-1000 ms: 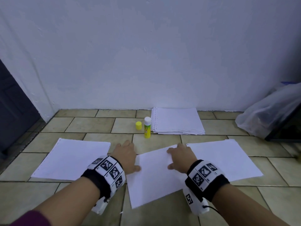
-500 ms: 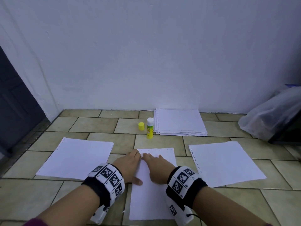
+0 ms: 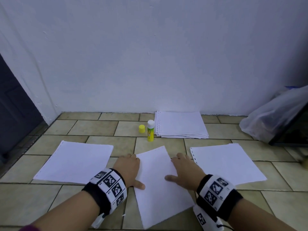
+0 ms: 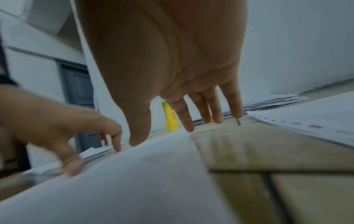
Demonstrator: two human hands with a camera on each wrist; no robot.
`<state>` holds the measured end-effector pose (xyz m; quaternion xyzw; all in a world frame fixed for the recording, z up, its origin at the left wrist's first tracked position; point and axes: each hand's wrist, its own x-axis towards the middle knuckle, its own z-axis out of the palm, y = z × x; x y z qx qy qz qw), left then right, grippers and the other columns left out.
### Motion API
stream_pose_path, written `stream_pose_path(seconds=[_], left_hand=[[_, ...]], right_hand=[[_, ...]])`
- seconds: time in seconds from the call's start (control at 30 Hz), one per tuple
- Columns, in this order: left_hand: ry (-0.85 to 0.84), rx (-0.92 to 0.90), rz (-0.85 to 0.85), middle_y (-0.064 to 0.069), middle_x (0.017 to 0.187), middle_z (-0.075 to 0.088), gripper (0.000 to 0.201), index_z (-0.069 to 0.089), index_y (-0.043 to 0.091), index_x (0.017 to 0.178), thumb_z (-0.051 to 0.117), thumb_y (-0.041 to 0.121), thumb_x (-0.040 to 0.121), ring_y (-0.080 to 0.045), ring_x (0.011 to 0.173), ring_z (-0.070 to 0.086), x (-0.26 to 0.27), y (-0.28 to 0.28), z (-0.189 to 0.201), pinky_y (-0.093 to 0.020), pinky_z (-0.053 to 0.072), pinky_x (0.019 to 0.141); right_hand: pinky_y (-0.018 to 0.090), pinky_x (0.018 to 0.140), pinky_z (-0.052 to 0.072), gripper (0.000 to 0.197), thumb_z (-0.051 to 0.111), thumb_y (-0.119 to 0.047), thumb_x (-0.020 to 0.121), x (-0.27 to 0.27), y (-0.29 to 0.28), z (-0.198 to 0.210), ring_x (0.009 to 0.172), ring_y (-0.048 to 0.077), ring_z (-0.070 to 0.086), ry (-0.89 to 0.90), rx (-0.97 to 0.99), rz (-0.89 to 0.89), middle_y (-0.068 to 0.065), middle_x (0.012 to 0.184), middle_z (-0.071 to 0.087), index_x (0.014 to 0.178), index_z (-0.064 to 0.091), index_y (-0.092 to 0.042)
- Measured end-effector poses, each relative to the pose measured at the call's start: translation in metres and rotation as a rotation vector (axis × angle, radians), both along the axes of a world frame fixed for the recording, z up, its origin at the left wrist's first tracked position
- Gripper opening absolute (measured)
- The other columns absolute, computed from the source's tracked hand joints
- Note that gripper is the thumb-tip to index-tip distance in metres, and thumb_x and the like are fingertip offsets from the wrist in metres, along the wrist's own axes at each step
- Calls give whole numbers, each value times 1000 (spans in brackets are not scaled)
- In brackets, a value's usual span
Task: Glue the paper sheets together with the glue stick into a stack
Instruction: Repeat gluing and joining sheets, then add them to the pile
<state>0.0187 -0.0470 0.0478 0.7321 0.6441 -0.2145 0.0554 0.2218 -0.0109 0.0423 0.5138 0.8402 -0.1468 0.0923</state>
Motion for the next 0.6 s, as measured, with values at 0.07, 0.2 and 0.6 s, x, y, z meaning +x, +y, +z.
stream_pose_path(seconds=[0.07, 0.2, 0.6], left_hand=[[18, -35, 77, -7, 124, 54, 65, 50, 9, 121, 51, 64, 87, -23, 113, 53, 3, 1, 2, -30, 37, 83], [21, 27, 77, -6, 130, 53, 37, 51, 10, 125, 45, 36, 99, -22, 117, 51, 0, -1, 1, -31, 39, 83], [-200, -227, 131, -10, 155, -29, 99, -20, 3, 148, 38, 61, 93, -20, 146, -19, -31, 1, -20, -40, -1, 120]], right_hand=[[42, 103, 36, 82, 52, -70, 80, -3, -16, 1, 128, 27, 32, -107, 63, 25, 8, 137, 35, 138, 36, -14], [42, 98, 36, 85, 58, -66, 78, -4, -28, -2, 122, 29, 35, -186, 18, 69, 10, 135, 34, 142, 29, -18], [48, 118, 1, 111, 57, -61, 83, 17, 15, -6, 147, 19, -12, -85, -199, -21, 5, 160, -14, 150, -15, -8]])
